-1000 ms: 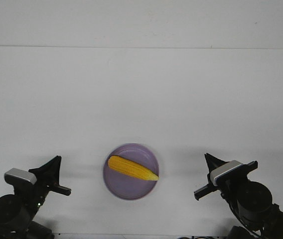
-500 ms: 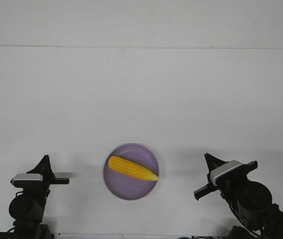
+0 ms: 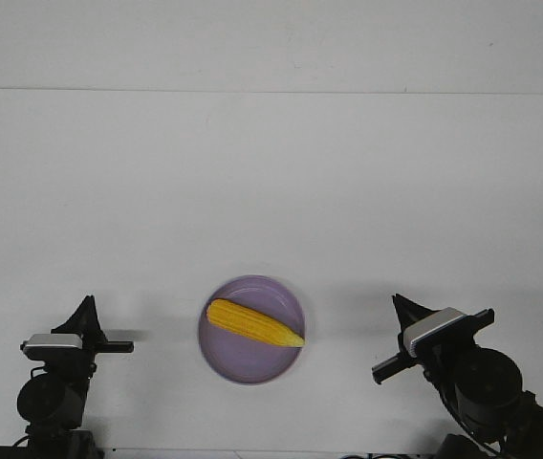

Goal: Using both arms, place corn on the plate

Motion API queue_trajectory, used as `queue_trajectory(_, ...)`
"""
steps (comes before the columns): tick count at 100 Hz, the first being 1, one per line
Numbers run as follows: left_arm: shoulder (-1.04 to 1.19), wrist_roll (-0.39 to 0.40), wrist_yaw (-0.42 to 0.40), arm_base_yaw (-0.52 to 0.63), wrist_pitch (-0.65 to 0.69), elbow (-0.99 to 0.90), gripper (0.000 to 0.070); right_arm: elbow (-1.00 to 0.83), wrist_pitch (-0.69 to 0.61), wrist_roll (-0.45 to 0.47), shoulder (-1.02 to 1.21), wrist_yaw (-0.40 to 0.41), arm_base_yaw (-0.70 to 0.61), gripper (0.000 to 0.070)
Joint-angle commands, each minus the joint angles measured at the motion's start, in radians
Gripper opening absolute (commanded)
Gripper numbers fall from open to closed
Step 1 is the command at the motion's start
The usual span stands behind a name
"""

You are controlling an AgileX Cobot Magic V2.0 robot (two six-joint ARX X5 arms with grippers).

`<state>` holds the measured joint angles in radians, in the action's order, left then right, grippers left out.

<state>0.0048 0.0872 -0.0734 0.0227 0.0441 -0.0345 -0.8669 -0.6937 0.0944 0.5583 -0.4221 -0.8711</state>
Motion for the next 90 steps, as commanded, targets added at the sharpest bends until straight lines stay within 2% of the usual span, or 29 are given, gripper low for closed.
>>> queue_trajectory(1, -0.002, 0.006, 0.002, 0.001, 0.010, 0.021, 0.0015, -0.010, 0.011, 0.013, 0.004, -0.003, -0.010, 0.0015)
queue_trajectory(43, -0.002, 0.006, 0.002, 0.001, 0.010, 0.021, 0.0015, -0.010, 0.012, 0.011, 0.003, -0.004, -0.010, 0.0015)
queue_trajectory(54, -0.002, 0.006, 0.002, 0.001, 0.010, 0.021, 0.0015, -0.008, 0.027, -0.096, -0.023, 0.004, 0.027, 0.0015)
queue_trajectory(61, -0.002, 0.006, 0.002, 0.001, 0.010, 0.021, 0.0015, 0.023, 0.080, -0.132, -0.039, 0.037, 0.114, 0.0015)
queue_trajectory(69, -0.002, 0.006, 0.002, 0.001, 0.010, 0.021, 0.0015, 0.112, 0.171, -0.170, -0.089, 0.113, 0.270, 0.0015)
queue_trajectory(77, -0.002, 0.006, 0.002, 0.001, 0.010, 0.021, 0.0015, 0.253, 0.290, -0.174, -0.171, 0.215, 0.450, 0.0015)
queue_trajectory(90, -0.002, 0.006, 0.002, 0.001, 0.010, 0.021, 0.0015, 0.509, 0.475, -0.168, -0.331, 0.327, 0.718, 0.0015)
